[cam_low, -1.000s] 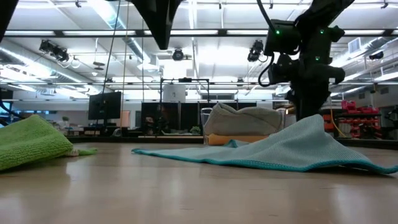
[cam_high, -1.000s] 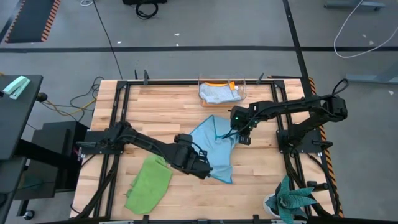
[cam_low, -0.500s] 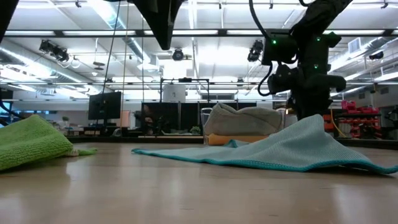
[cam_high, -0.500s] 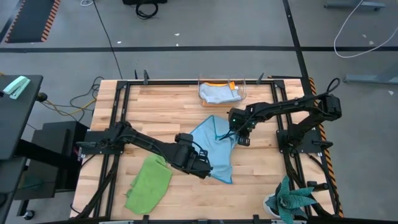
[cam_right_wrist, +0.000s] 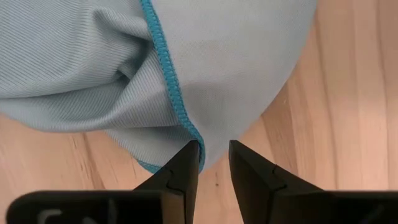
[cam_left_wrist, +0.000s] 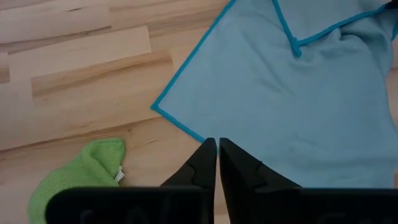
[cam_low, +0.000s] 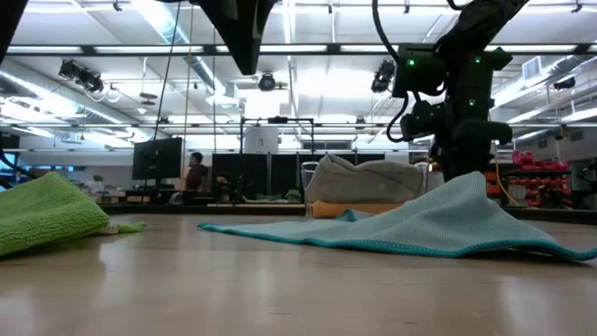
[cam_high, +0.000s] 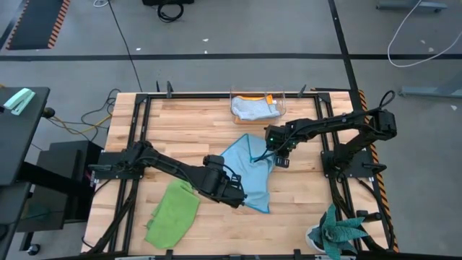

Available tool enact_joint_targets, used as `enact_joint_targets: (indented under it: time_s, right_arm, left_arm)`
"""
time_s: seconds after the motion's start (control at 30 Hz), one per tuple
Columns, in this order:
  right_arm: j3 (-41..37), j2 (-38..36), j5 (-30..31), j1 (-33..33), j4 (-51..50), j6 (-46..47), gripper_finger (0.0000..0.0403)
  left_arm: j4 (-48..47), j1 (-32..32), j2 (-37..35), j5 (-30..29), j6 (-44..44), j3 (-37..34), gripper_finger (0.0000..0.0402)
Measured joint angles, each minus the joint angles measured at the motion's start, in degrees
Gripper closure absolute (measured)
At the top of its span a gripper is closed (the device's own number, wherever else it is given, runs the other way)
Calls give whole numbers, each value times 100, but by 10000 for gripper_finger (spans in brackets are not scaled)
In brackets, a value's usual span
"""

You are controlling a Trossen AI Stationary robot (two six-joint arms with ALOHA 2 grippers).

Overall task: Fold microfiber towels
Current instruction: Fold the blue microfiber cloth

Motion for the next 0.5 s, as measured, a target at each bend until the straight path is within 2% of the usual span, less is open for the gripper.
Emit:
enact_joint_targets:
  time_s: [0.27,0.5]
  right_arm:
    - [0,169,-165,331,-158,162,306]
    - [0,643,-26,409,250,297,306]
  left_arm:
    - [2,2,0,-80,2,0,392]
    - [4,0,0,-197,-9,0,377]
